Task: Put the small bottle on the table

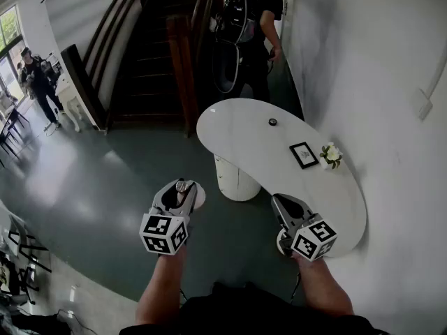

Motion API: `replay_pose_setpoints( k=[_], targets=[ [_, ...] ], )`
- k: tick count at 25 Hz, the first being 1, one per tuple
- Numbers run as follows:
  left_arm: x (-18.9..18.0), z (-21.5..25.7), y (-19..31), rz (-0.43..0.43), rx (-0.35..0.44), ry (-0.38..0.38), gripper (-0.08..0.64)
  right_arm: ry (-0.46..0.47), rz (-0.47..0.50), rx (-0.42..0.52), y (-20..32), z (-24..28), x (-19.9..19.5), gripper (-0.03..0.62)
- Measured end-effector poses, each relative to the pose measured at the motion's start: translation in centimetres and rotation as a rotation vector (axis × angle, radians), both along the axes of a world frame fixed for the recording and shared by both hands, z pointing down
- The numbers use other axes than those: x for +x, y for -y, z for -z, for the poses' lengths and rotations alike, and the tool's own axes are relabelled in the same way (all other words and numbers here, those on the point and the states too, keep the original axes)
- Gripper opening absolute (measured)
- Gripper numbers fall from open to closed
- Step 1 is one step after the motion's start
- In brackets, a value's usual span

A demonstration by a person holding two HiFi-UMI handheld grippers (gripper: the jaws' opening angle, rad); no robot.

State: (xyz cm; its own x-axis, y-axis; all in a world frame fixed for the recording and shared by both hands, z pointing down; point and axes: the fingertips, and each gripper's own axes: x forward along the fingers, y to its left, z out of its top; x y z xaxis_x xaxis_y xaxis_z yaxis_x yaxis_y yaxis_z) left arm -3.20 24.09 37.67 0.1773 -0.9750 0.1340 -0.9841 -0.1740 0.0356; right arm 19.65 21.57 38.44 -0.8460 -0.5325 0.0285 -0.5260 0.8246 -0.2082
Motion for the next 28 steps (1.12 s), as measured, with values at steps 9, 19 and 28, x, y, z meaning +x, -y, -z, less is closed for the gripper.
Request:
replay_pose_setpoints(
  k=[9, 19, 28],
  targets=[
    [2.4, -0.1, 0.3, -0.005, -0.010, 0.004, 0.149, 0.008, 0.022, 0.014, 0.2, 0.3, 1.7, 0.011],
    [4.5, 0.4, -0.1, 0.018, -0.003, -0.002, 0.149, 0.045, 0.085, -0.027, -1.5, -0.4, 3.7, 0.011],
    [3.3, -0.2, 1.6, 0.006, -0.016, -0.032, 0.149, 0.037, 0.077, -0.052, 0.4, -0.8, 2.7, 0.011]
  ],
)
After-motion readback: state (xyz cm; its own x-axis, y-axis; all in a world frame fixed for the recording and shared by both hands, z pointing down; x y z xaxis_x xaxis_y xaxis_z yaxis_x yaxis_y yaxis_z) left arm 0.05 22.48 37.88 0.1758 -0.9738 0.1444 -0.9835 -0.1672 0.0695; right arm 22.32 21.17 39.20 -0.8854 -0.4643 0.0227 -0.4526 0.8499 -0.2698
